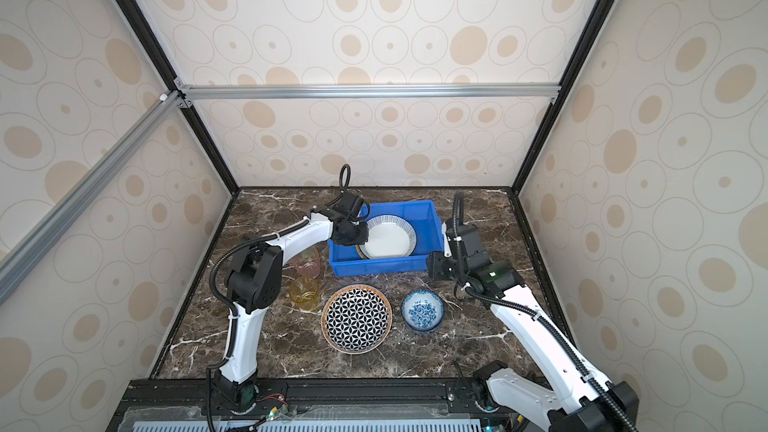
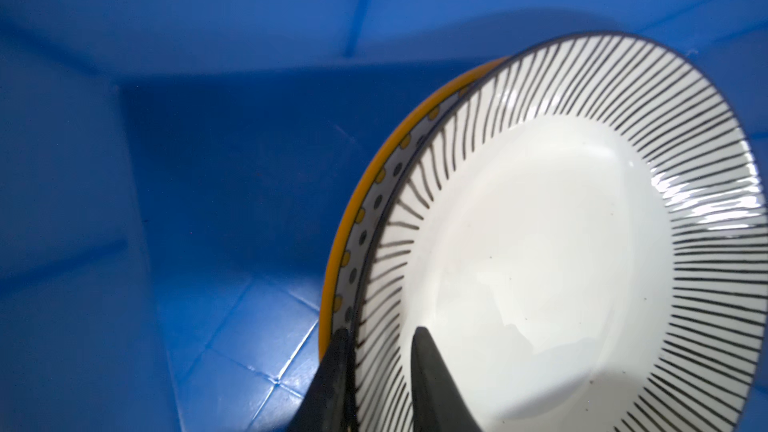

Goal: Place the mixed dishes into the plastic bin
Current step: 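Settle the striped plate flat onto the dotted plate with the left gripper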

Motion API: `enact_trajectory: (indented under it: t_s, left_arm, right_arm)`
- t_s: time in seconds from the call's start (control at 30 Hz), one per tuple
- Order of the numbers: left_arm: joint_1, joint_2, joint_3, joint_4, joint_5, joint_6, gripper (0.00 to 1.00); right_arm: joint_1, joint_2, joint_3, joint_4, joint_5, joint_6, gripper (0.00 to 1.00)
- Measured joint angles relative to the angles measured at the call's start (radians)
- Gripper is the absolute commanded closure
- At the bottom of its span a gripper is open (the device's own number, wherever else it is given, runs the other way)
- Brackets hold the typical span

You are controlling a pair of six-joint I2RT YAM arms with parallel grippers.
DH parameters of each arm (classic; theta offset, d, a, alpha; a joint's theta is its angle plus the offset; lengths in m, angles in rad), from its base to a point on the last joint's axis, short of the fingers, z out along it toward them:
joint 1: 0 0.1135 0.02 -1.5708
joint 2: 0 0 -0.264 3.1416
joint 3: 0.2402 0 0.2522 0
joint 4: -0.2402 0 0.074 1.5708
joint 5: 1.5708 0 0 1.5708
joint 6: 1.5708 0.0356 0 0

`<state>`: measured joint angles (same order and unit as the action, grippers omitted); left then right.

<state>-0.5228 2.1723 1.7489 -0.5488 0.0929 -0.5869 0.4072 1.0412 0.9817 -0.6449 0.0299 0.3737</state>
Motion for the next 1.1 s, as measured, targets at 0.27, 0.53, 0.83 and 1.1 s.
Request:
enact_trajectory:
  t_s: [0.27, 0.53, 0.83, 1.1]
  left_arm:
    - [0.001, 0.0, 0.023, -0.024, -0.014, 0.008, 0.74]
    - [-0.001, 0.001, 0.023, -0.057, -0.04, 0.016, 0.73]
    - [-0.001, 0.001, 0.023, -0.064, -0.046, 0.019, 0.72]
    - [-0.007, 0.014, 0.022, -0.02, -0.009, 0.019, 0.72]
  right_arm:
    - [0.0, -0.019, -0.012, -0.012, 0.008, 0.0, 0.41]
    - [0.0, -0.034, -0.016, -0.021, 0.017, -0.002, 0.41]
    - [0.0, -0.035, -0.019, -0.022, 0.019, -0.004, 0.41]
    - [0.0, -0.04, -0.025, -0.023, 0.022, -0.005, 0.41]
